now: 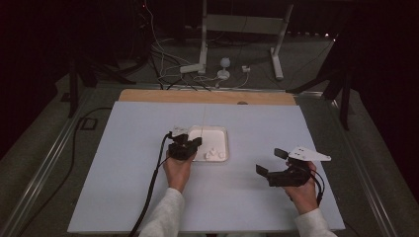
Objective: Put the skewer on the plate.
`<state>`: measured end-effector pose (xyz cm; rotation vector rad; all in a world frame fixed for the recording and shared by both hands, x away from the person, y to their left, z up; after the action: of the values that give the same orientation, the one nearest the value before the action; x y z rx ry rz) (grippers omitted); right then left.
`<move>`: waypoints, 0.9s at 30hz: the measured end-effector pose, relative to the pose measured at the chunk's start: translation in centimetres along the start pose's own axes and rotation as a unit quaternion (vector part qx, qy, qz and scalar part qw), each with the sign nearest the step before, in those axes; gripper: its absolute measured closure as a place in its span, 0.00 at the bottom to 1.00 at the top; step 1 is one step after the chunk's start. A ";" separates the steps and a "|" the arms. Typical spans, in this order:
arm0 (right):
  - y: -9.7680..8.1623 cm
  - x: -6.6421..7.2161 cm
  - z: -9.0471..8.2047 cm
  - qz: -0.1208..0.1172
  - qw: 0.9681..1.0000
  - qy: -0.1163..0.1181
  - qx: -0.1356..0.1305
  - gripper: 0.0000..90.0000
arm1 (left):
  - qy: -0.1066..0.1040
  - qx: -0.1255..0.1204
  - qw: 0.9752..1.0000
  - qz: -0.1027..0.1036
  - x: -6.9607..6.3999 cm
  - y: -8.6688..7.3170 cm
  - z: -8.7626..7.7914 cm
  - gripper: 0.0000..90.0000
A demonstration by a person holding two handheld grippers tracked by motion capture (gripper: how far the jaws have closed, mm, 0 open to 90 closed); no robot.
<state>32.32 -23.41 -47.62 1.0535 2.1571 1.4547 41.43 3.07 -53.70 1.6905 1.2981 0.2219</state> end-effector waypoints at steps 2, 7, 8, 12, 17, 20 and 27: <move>-0.1 -0.2 -0.4 -0.001 1.000 -0.001 -0.005 0.00 | 0.002 0.003 1.000 -0.001 0.1 -0.2 0.3 1.00; -0.5 -1.0 -1.2 -0.005 1.000 -0.012 -0.011 0.00 | 0.006 0.013 1.000 -0.004 0.4 -0.6 0.8 1.00; -0.6 -1.1 -1.3 -0.005 1.000 -0.016 -0.010 0.00 | 0.008 0.014 1.000 -0.004 0.5 -0.7 0.8 1.00; -0.9 -1.7 -1.8 0.004 1.000 -0.021 -0.015 0.00 | 0.015 0.023 1.000 -0.008 0.8 -1.2 1.2 1.00; -1.1 -2.0 -2.0 0.009 1.000 -0.025 -0.016 0.00 | 0.024 0.034 0.999 -0.019 1.1 -2.1 1.7 0.99; -1.1 -2.0 -2.0 0.008 1.000 -0.024 -0.016 0.00 | 0.026 0.040 0.998 -0.027 1.1 -2.7 1.9 0.99; -1.1 -2.0 -2.1 0.010 1.000 -0.025 -0.016 0.00 | 0.006 0.018 0.999 -0.048 0.5 -2.3 1.4 0.62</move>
<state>31.93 -26.47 -47.99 1.0909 2.0876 1.4502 40.99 2.64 -56.36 1.6546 1.3973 0.1530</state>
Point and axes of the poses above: each handheld gripper's, and its own axes: z roughly forward along the jaws, y roughly out of its top, x roughly to its left, the point moved 7 cm from there along z, roughly forward along the jaws, and after that the axes turned 3 degrees about -z, right-handed, at the moved point
